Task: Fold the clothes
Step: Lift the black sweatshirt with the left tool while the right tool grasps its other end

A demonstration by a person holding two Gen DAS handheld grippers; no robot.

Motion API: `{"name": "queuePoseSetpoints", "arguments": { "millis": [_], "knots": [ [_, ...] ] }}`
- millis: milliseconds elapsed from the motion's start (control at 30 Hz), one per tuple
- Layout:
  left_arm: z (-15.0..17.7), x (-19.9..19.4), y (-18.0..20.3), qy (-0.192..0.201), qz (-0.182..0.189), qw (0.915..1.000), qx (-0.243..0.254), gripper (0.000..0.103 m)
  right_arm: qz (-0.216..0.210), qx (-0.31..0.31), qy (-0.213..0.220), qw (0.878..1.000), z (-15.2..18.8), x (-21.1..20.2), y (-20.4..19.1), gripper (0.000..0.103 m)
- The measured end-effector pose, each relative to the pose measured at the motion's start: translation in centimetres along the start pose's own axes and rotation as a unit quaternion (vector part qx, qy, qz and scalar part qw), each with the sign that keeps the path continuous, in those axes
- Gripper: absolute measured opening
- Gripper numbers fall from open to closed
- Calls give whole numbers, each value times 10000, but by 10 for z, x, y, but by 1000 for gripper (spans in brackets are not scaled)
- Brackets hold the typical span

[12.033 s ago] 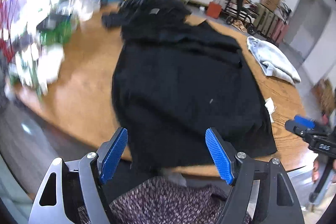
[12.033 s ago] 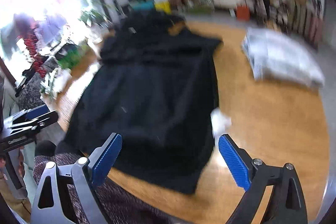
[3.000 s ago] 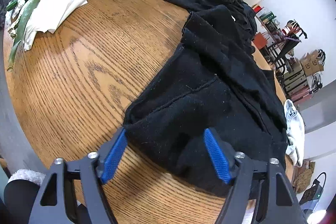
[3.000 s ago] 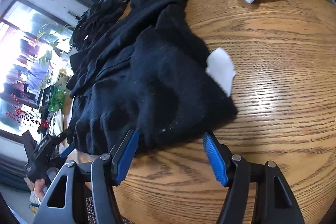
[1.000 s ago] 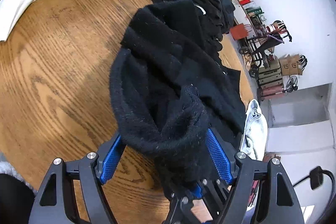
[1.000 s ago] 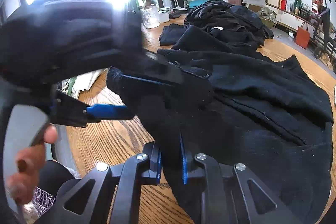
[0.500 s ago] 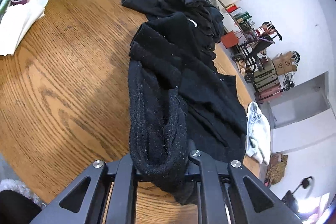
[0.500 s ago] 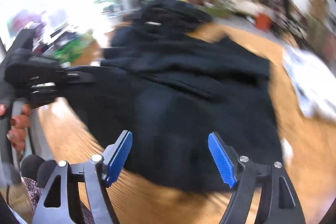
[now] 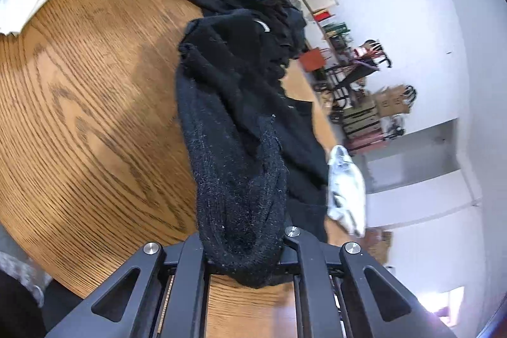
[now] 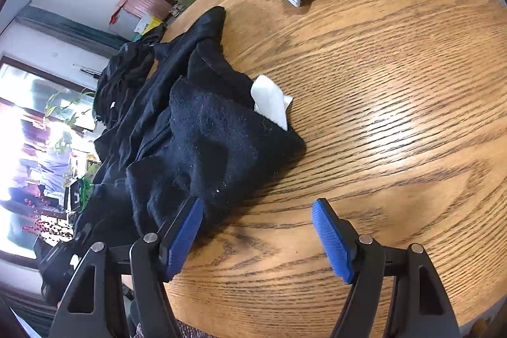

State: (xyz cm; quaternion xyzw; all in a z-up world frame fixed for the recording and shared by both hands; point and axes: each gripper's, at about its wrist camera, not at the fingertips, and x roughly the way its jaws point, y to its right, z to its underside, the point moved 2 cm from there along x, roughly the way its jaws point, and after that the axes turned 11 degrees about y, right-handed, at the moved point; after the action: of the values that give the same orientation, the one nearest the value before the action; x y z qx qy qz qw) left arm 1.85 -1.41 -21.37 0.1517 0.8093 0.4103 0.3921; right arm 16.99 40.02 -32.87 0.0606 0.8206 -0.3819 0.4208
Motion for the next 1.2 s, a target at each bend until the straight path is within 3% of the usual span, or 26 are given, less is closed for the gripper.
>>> {"name": "queuePoseSetpoints", "arguments": {
  "millis": [300, 567, 600, 633, 667, 767, 900, 1067, 1200],
  "knots": [
    [-13, -14, 57, 169, 437, 9986, 230, 9, -792, 799, -206, 9934, 18, 24, -16, 77],
    [-19, -20, 70, 125, 520, 9981, 292, 9, -666, 1154, 261, 9907, 1, 39, -25, 78],
    [-19, -20, 67, 129, 472, 9983, 312, 9, -626, 1174, 304, 9906, -1, 41, -27, 76],
    [-18, -21, 64, 136, 412, 9985, 340, 9, -578, 1189, 349, 9906, -3, 44, -30, 64],
    [-16, -23, 57, 114, 332, 9988, 343, 9, -527, 1179, 448, 9906, -6, 43, -29, 42],
    [-4, -25, 36, -48, 87, 9994, 338, 9, -479, 1080, 709, 9905, -11, 31, -26, 24],
    [27, -23, 13, -516, -78, 9981, 314, 9, -395, 724, 1034, 9912, -16, 2, -24, 20],
    [72, -24, 10, -1101, 29, 9933, 343, 9, -251, 587, 1333, 9890, -14, -51, -12, 18],
    [117, -45, 12, -1481, 112, 9878, 461, 9, 13, 606, 1338, 9892, -1, -91, 9, 18]
  ]
}}
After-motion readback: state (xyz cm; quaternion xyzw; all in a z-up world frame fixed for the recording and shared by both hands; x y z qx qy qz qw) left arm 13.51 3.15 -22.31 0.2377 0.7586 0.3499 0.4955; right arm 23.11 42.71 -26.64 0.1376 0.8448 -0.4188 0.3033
